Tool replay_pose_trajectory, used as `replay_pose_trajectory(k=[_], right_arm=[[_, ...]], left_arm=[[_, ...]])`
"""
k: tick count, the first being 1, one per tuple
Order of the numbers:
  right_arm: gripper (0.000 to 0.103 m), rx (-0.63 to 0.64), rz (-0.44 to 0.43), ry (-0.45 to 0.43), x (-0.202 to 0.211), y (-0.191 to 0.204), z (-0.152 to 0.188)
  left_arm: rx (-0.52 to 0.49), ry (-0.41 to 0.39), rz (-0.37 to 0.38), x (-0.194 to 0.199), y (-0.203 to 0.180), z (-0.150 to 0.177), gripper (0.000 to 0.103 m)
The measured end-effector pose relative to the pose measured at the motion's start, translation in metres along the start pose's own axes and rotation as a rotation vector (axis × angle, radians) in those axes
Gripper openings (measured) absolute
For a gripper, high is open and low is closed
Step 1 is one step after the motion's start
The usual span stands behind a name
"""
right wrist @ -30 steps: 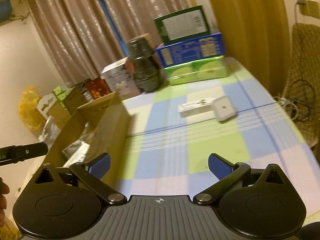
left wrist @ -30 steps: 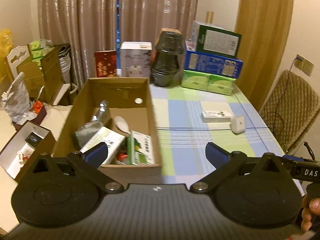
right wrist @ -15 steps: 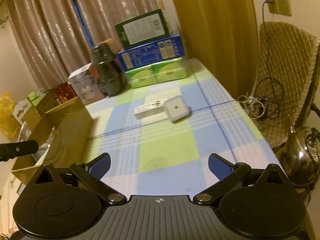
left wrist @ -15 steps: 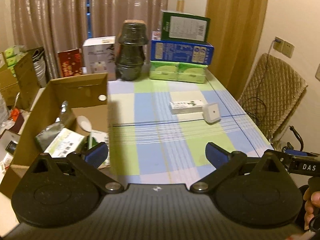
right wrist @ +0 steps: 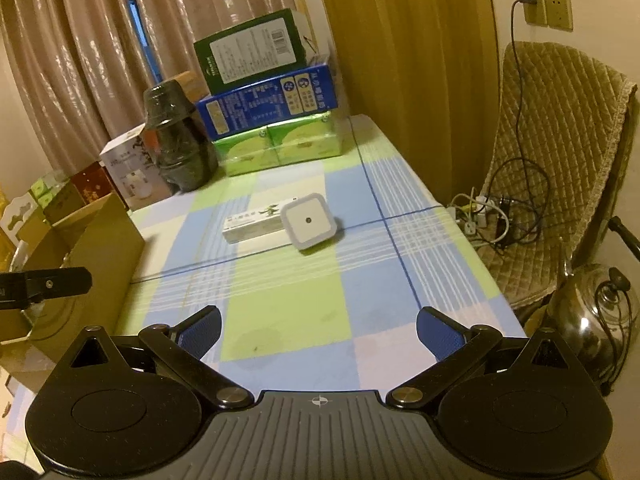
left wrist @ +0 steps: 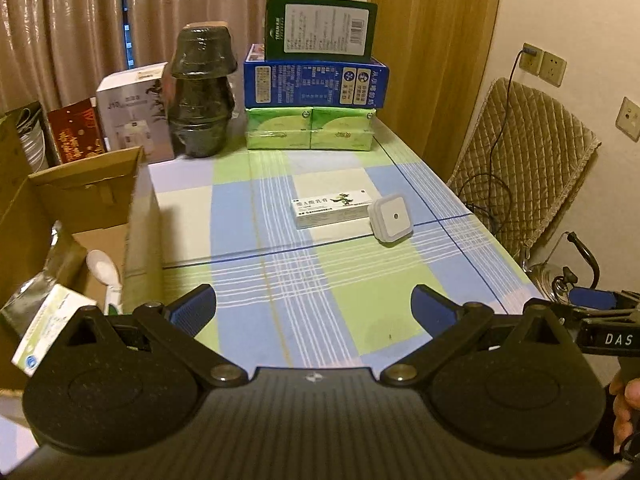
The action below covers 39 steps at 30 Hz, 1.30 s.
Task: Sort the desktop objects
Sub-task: 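Reach the left gripper to the white cream box while the right gripper reaches the night light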
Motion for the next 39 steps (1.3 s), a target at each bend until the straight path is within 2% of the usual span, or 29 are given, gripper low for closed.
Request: replay_pose_trajectory(k=[17,24,31,39], right_arm=[[0.101,0.099,0.034,-0.037,-0.084,-0.014,-0.045],[0.101,0.21,0.045,-0.055,-0.118,-0.009,-0.063],[0.101,0.232,0.035,-0.051,-0.149,-0.018,-0.078],[0.101,0.311,0.03,-0.022,-0.169,-0.021,-0.081]], left_arm=[[-0.011,0.014,0.015,-0.096,-0.006,-0.025,0.102],[0.017,0.024,0.01,-0.132,0.003,-0.023,0.102],[0.021,0.039,0.001,-0.155,0.008,-0.025,0.102],[0.032,-0.009,0.014,-0.176,0.011,-0.043,0.102]])
Point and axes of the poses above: each gripper's, at about its wrist camera, not at the fingertips, and x roughly against the way its jaws point, y to its left, z to its underside, the point moved 2 cm from there along -x, roughly the way its jaws point, and after that the axes turned 7 degrees about y, right-handed, at the moved point
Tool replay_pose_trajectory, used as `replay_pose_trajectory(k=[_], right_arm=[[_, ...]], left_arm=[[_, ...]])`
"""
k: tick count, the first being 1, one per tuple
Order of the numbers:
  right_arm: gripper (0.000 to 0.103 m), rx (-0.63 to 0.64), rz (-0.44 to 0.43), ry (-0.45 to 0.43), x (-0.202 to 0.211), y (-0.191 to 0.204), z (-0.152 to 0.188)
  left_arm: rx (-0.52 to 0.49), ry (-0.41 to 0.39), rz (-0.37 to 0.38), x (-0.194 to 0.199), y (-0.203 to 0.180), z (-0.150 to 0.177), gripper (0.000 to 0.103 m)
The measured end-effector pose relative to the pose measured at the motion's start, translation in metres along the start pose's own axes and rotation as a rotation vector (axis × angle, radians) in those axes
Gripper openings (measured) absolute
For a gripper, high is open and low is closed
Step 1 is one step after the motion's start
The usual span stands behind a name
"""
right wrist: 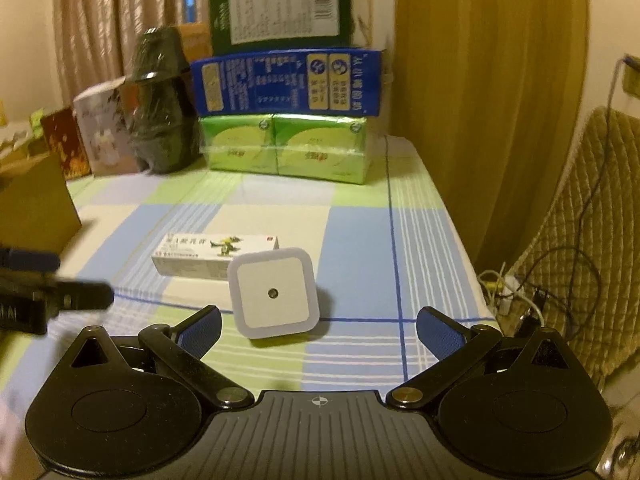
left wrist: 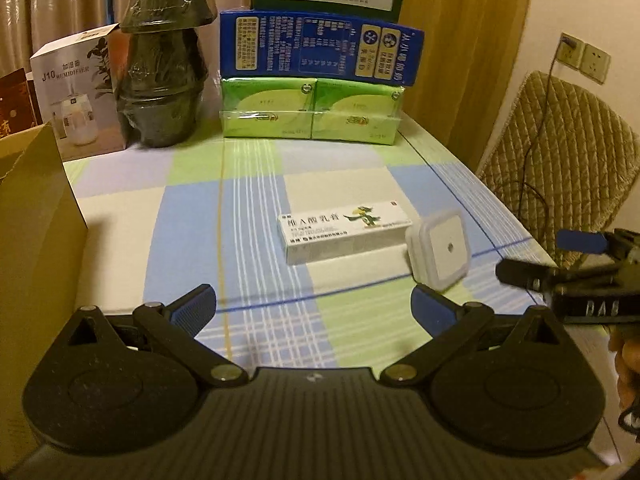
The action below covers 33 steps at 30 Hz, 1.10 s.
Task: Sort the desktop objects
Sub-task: 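Reach the left gripper to the white cream box while the right gripper reaches the night light, then close the right gripper on the white square night light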
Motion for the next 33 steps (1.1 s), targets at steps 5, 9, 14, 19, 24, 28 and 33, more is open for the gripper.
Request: replay_pose_trajectory(k=[5,9,14,19,24,28,33], right_arm=[[0.101,0.043,-0.042,0.008,-0.015,0.009,-0.002],[0.101,0.068,-0.043,0.012,-0.028,0.013,-0.005],[0.101,0.05,-0.066,0.024,-0.043,0.015,-0.009],[0.093,0.052,-0.076,0.041,-0.059,0.018,-0.013],[0.085,0.06,-0.072,0.06,-0.067,0.02,-0.013],[0.081,0.046,-0.072,0.061,-0.067,0.018,-0.014],[0.075,0.027,-0.079,0.068,-0.068,0.015,-0.015]], left_arm=[[0.011,-0.015,0.0,-0.01,-0.004,-0.005,0.102],[-0.002,-0.028,-0.021,-0.019,-0.001,-0.008,0.102],[-0.007,-0.012,-0.012,-0.027,0.003,-0.003,0.102],[-0.001,-0.02,-0.005,-0.025,0.007,-0.004,0.102],[0.007,-0.011,-0.009,-0.028,0.01,-0.004,0.102],[-0.007,-0.011,-0.009,-0.032,0.01,-0.008,0.102],[-0.002,-0.011,-0.009,-0.036,0.013,-0.009,0.102]])
Point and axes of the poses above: each gripper's, at about its wrist camera, not at the fingertips, and x roughly against the way its jaws point, y to its left, z to its underside, the point moved 2 cm from there along -x, roughly the way its jaws point, and after that the axes turned 7 degrees about y, right-handed, at the moved point
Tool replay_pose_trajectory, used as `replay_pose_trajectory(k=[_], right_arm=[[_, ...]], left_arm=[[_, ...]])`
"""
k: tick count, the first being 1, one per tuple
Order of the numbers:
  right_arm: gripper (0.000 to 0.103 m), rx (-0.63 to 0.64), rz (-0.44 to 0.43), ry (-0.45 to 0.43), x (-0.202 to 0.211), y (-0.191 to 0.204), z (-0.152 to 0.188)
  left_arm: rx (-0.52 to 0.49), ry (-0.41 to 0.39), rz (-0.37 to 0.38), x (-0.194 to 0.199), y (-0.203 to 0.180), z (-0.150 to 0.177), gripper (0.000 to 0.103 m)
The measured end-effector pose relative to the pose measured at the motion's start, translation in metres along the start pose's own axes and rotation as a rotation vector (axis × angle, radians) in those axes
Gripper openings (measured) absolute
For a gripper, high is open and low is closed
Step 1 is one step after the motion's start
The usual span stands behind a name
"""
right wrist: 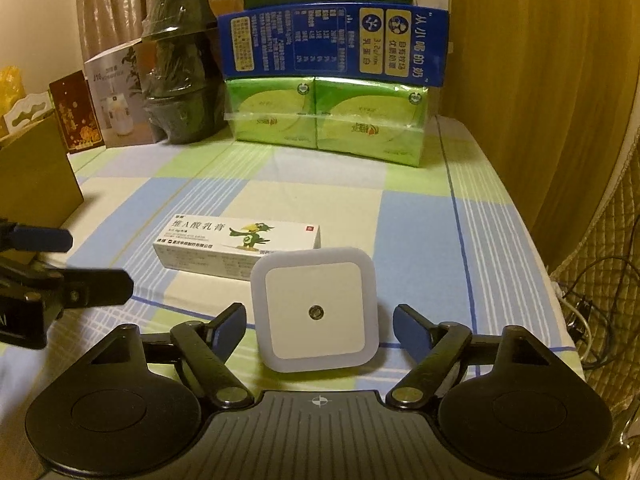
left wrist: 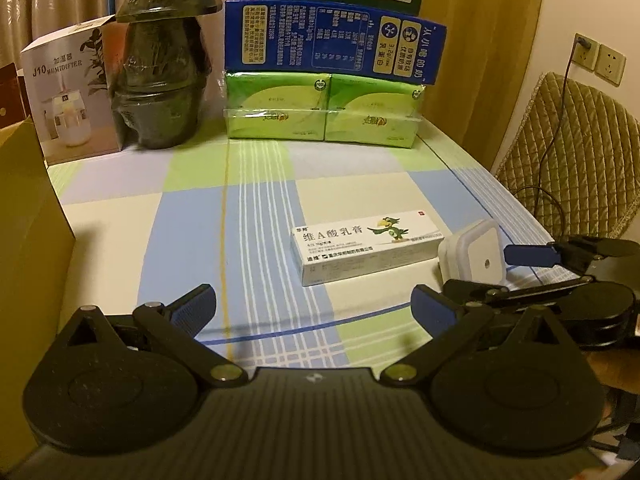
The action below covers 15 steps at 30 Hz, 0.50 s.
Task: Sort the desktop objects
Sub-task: 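Close the right gripper on the white square night light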
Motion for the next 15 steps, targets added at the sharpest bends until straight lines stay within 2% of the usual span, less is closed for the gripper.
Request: replay_pose_trajectory(k=[2,15], right_arm=[[0.069,-0.015,-0.018,0.011,-0.0012,-0.0005,-0.0011],[0.063,-0.011,0.002,0.012,-0.0011,0.0002,-0.0066]], left_arm=[[0.0,0.009,-0.002,-0.0018,0.001,0.0015,0.102],[-0.019,0.03,0.002,-0.0065,0.0003,0.0065,0.102]])
Point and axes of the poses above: each gripper's, at about its wrist camera, not at the fingertips, and x roughly against the way its jaws point, y to its left, z to its underside, the point moved 2 cm from there along -x, roughly the way its jaws point, and after that the axes turned 7 degrees about y, right-handed, at the moved point
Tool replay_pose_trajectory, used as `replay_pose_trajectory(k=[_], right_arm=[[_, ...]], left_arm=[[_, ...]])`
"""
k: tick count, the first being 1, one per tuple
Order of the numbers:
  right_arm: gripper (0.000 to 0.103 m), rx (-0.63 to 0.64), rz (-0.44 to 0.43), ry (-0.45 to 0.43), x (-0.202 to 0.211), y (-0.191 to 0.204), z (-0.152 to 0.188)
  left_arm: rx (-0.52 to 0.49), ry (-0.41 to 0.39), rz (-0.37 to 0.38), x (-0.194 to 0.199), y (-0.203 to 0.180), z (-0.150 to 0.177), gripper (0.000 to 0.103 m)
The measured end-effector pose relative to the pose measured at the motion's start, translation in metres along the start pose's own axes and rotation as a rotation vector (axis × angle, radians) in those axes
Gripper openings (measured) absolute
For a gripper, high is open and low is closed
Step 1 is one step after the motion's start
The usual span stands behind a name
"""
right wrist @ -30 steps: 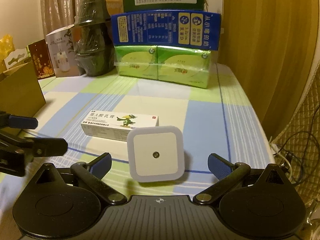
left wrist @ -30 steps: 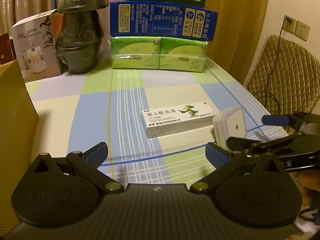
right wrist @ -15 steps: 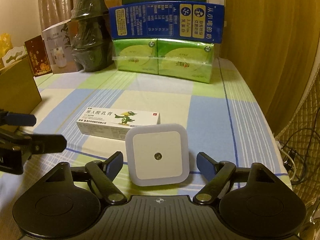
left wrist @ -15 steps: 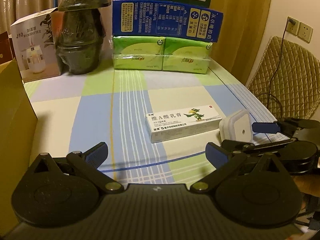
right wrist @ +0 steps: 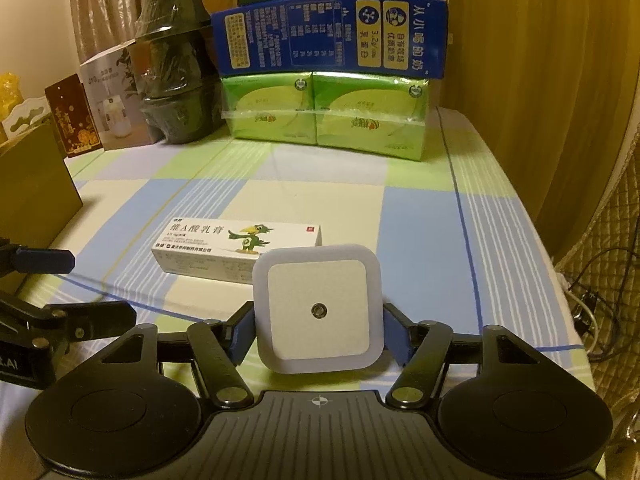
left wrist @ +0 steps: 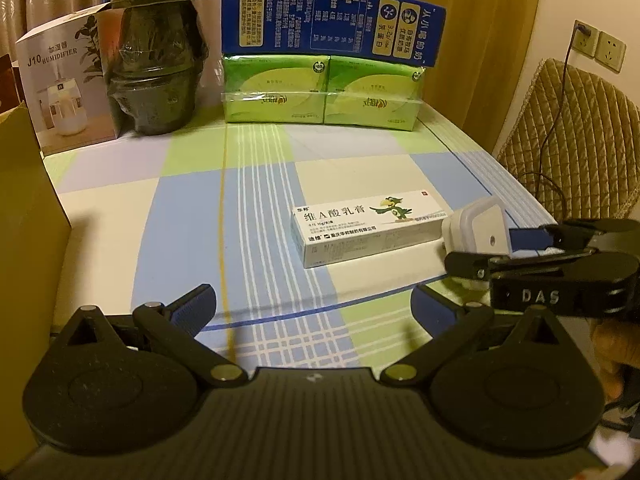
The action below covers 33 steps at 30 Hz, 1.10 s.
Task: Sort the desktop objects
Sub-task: 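Close the right gripper on the white square night light, then grasp the white parrot-printed cream box with the left gripper while the right gripper holds the night light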
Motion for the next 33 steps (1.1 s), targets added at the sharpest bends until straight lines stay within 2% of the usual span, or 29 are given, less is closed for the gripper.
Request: replay_pose_trajectory(k=[8,12,18,21,24,33], right_arm=[[0.062,-0.039,0.025,0.013,0.007,-0.008,-0.002],[0.062,-0.019,0.062,0.017,0.008,-0.009,-0.001],[0.062,-0.061,0.053,0.011,0.009,-0.017,-0.001],[0.062,-0.057,0.044,0.016,0.009,-0.014,-0.002],[0.062,-0.045,0.042,0.018,0.009,-0.012,-0.002],[0.062,-0.058,0.035,0.016,0.009,-0.017,-0.001]], left_arm=[[-0.048,0.008,0.002,0.001,-0.005,0.001,0.102],[-0.079,0.025,-0.007,0.001,-0.011,0.001,0.102],[-0.197,0.072,-0.023,0.0,-0.019,-0.012,0.101],[-0.249,0.123,-0.02,-0.006,-0.018,-0.021,0.093],[-0.294,0.162,-0.023,-0.012,-0.019,-0.03,0.092],[-0.482,0.154,0.014,-0.036,-0.036,-0.056,0.092]])
Point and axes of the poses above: each gripper's, at about its wrist camera, not at the fingertips, and x roughly against the way its jaws point, y to its left, z to its underside, the point moved 2 cm from there along -x, roughly the way its jaws point, and after that the axes turned 7 degrees about y, right-handed, at the moved point
